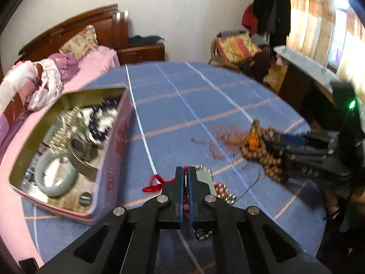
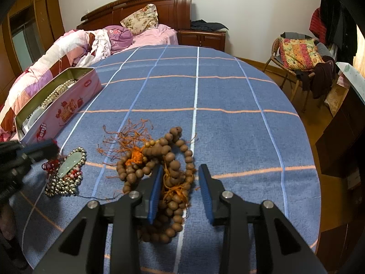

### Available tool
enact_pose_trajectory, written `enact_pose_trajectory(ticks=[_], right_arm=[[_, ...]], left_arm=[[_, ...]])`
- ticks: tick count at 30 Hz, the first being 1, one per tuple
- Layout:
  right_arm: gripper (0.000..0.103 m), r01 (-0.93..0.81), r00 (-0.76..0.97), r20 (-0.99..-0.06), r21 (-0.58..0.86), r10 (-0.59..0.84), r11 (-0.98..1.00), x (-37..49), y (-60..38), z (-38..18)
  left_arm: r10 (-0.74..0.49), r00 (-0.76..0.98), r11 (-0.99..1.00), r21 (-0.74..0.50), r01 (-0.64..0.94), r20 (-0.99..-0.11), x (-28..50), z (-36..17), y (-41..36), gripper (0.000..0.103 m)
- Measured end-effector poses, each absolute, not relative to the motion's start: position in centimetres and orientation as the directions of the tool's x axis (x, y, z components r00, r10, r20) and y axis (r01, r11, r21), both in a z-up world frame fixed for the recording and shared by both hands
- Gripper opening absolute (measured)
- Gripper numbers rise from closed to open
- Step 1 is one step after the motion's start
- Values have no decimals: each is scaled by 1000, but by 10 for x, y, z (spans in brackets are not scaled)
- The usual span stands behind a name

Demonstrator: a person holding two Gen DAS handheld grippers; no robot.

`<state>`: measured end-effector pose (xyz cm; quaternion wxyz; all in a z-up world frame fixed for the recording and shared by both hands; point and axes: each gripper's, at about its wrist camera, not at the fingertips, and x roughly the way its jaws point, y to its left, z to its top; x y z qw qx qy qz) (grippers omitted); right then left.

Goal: Organize jewelry
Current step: 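Carry the red-tasseled item and wooden mala over the tin with both tools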

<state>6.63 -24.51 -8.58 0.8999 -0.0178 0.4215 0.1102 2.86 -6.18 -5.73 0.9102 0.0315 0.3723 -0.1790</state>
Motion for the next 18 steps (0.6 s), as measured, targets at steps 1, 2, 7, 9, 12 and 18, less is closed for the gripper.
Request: enact_pose_trajectory(ticks=[1, 2, 7, 9, 12, 18], right_arm=[[36, -214, 620, -763, 61, 184, 975, 66, -245, -86], [36, -214, 620, -763, 61, 184, 975, 67, -245, -86], [36, -212, 619, -762, 70, 190, 975, 67, -246, -86], [37, -213, 620, -763, 64, 186, 975, 67, -246, -85], [49, -210, 615, -768, 58, 178, 976, 68, -247, -85], [17, -245, 610, -765, 64, 205, 967, 69, -245, -83]], left_arm=[[-304, 670, 935, -77, 347, -678, 26, -53, -60, 2], [-303, 685, 936, -72, 344, -663, 24, -47, -59, 2], [-321, 734, 937, -88, 338, -599, 18, -18, -49, 1], [-320, 752, 940, -91, 330, -576, 18, -7, -44, 1], [-305, 783, 946, -78, 315, -542, 19, 8, -35, 1], [-286, 802, 954, -75, 291, -524, 29, 13, -23, 1]])
